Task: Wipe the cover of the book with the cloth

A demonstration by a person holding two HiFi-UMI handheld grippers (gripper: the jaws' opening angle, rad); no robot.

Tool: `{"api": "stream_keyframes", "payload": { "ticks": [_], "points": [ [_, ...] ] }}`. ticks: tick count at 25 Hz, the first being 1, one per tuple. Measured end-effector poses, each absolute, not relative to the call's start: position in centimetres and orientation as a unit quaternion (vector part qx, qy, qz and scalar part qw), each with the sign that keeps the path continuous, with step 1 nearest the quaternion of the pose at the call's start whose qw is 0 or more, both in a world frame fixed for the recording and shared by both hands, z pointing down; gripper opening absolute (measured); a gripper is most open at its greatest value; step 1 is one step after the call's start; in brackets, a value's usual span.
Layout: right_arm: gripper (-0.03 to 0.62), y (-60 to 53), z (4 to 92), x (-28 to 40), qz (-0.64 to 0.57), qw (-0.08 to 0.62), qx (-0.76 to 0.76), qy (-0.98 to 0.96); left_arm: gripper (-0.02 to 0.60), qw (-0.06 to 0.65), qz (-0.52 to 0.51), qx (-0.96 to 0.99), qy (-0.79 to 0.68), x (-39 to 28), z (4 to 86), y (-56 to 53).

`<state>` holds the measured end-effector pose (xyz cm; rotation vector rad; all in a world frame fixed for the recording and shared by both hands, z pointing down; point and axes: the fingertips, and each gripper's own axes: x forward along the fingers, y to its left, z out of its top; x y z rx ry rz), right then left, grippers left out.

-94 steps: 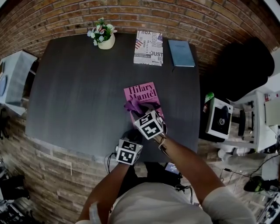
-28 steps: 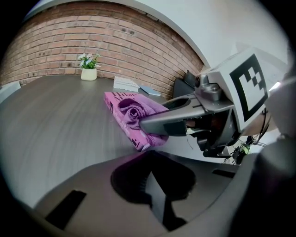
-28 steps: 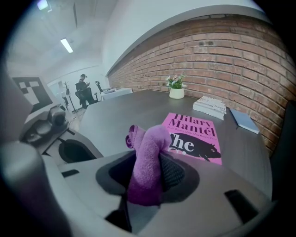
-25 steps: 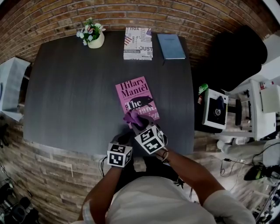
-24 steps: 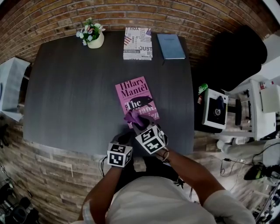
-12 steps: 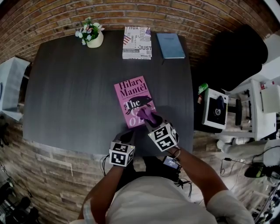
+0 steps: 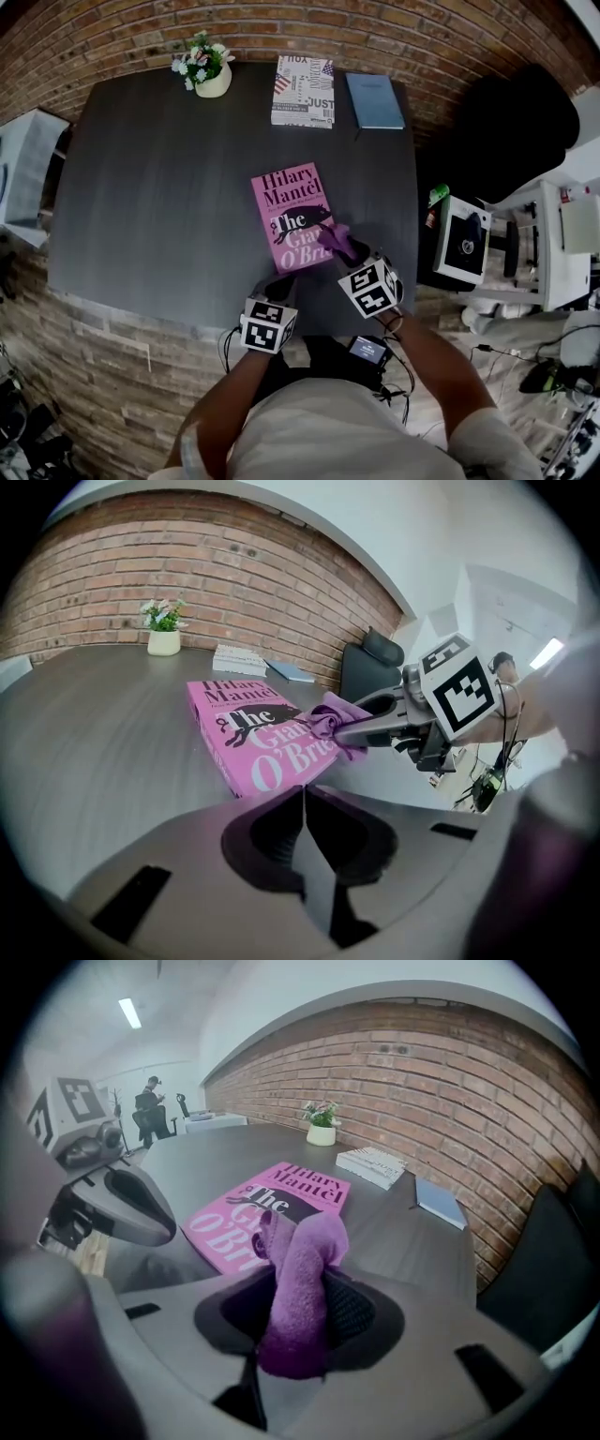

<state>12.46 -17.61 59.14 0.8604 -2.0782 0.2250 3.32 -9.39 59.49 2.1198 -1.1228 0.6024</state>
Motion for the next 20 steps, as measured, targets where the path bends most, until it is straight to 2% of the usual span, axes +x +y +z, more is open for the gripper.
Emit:
{"api": "stream_keyframes", "payload": {
  "ticks": [4, 6, 8, 20],
  "points": [
    [0.147, -18.3, 59.2, 13.5, 0.095, 0.441, 0.363, -0.815, 0.017, 0.364, 0.183, 0.802, -0.438, 3.1, 58.6, -10.0],
    [0.147, -18.5, 58.9, 13.6, 0.09, 0.444, 0.368, -0.812, 0.115, 0.396, 0.14, 0.795, -0.439, 3.2, 57.9, -10.6],
    [0.147, -18.6, 58.3, 13.3, 0.081, 0.441, 0.37, -0.814, 0.162, 0.424, 0.089, 0.79, -0.434, 3.5, 56.7, -11.4],
    [0.149, -16.9, 53.0, 6.2, -0.042, 0.385, 0.33, -0.861, 0.292, 0.475, -0.073, 0.788, -0.385, 4.1, 51.3, -14.0]
  ]
}}
